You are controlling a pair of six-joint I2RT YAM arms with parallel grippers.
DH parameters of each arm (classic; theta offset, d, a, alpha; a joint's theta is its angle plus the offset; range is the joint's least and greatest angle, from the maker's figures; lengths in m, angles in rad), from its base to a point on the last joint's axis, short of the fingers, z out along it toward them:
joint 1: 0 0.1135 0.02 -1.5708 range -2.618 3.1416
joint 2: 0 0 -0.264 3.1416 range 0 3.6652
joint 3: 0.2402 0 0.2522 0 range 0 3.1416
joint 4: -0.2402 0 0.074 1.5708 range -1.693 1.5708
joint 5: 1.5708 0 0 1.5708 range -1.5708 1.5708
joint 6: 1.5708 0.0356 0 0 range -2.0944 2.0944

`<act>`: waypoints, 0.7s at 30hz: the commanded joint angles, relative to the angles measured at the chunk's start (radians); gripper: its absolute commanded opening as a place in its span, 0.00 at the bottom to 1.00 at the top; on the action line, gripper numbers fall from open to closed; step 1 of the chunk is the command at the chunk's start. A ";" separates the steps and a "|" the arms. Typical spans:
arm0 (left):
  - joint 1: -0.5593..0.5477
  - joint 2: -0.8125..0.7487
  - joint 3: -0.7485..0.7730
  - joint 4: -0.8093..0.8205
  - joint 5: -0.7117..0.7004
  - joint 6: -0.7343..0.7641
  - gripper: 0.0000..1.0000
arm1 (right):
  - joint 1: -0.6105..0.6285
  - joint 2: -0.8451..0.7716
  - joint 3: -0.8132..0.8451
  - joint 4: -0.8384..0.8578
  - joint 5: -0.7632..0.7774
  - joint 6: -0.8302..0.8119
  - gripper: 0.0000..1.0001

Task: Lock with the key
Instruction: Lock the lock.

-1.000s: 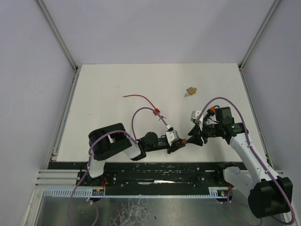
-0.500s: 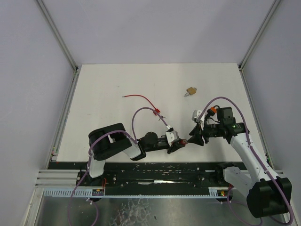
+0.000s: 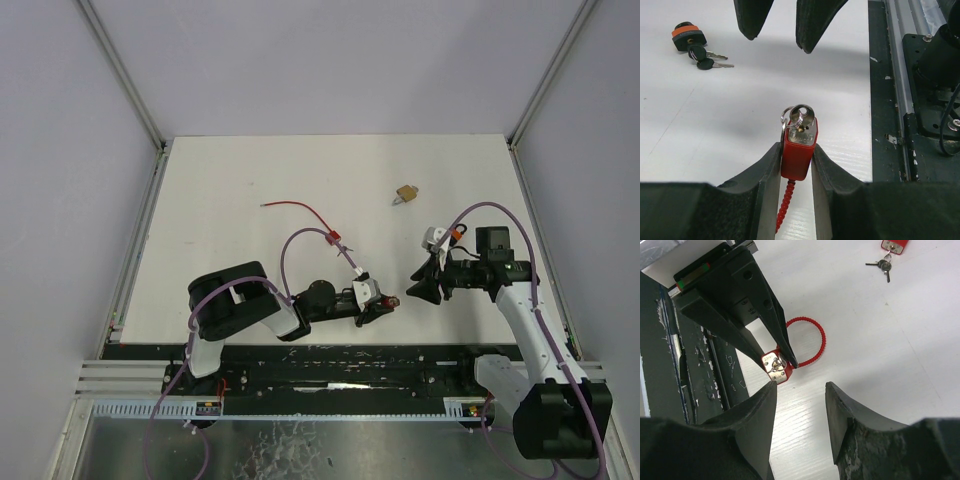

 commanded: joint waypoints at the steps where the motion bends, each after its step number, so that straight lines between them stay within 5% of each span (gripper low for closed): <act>1: -0.003 0.008 -0.013 0.021 0.004 0.009 0.00 | -0.021 -0.003 0.038 -0.025 -0.049 -0.031 0.50; 21: -0.003 0.002 -0.012 0.013 0.011 0.011 0.00 | -0.023 -0.003 0.034 -0.032 -0.057 -0.050 0.50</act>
